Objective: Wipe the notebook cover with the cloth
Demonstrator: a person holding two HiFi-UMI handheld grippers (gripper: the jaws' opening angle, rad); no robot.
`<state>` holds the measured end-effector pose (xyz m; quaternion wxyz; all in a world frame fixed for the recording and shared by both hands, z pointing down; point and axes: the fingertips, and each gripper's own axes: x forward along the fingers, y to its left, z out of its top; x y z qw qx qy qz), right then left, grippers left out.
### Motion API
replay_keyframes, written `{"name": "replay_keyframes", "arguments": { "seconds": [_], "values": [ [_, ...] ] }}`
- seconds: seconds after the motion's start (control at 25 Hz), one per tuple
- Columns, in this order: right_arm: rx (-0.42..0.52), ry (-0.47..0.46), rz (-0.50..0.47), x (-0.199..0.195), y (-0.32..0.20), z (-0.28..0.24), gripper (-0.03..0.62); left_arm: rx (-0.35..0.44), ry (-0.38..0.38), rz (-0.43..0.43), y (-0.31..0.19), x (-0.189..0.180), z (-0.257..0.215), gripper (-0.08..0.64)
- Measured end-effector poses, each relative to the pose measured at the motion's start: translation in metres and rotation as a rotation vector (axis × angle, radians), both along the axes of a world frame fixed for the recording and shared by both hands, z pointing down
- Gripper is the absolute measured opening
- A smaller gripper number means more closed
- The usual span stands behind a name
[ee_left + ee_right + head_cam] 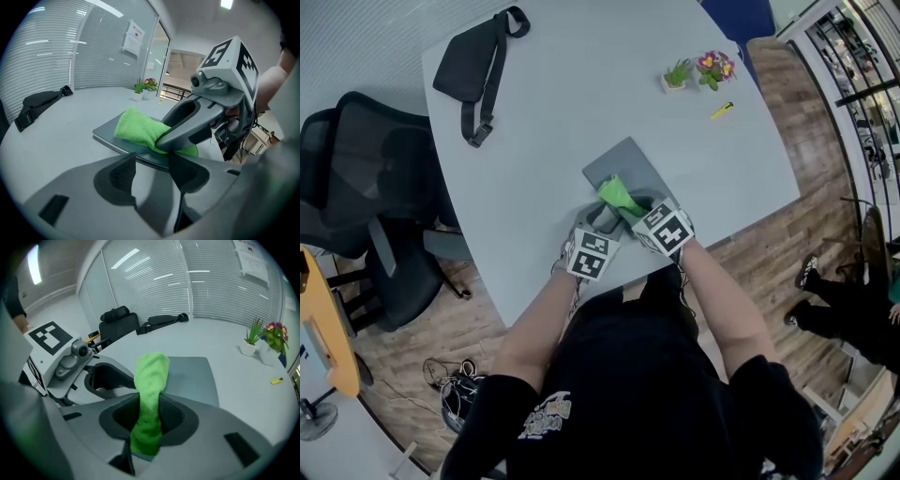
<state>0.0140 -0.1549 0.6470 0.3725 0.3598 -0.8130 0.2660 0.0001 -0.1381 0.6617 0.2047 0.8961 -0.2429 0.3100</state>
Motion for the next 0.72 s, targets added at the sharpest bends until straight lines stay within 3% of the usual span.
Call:
{"name": "replay_keyframes", "arguments": {
  "seconds": [0.32,0.72],
  "values": [
    [0.019,0.08,-0.021,0.022,-0.002,0.01,0.11,-0.004,0.002,-0.009,-0.003,-0.001,0.001,0.216],
    [0.039,0.097,0.087,0.073,-0.019,0.006,0.11,-0.021,0.002,-0.007,-0.004,0.0,-0.002,0.216]
  ]
}}
